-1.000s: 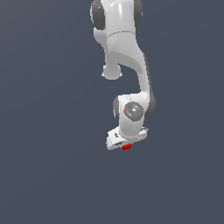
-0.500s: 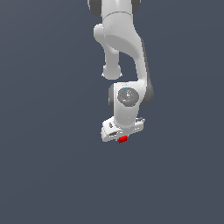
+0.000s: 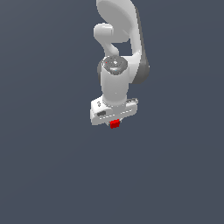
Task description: Pick up the red cube and move it to a goal position.
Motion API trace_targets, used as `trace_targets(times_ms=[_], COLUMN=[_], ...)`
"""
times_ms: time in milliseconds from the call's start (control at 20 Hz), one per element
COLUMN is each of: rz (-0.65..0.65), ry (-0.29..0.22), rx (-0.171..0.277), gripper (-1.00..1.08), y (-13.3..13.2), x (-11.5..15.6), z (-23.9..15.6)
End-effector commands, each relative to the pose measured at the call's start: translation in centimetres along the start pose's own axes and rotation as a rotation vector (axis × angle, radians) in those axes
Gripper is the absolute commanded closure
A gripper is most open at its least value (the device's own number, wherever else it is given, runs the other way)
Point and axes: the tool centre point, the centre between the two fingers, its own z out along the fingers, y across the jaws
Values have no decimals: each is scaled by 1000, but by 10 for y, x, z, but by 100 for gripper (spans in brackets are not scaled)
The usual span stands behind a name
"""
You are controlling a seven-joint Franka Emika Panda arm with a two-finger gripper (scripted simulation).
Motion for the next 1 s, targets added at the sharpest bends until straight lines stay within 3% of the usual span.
trace_targets(times_ms=[0,500,950], rz=[0,0,0], ry=[1,1,1], rx=[0,1,1], gripper=[108,108,108], y=[7,30,39], x=[-12,-47,-56], z=[-24,-93,-115])
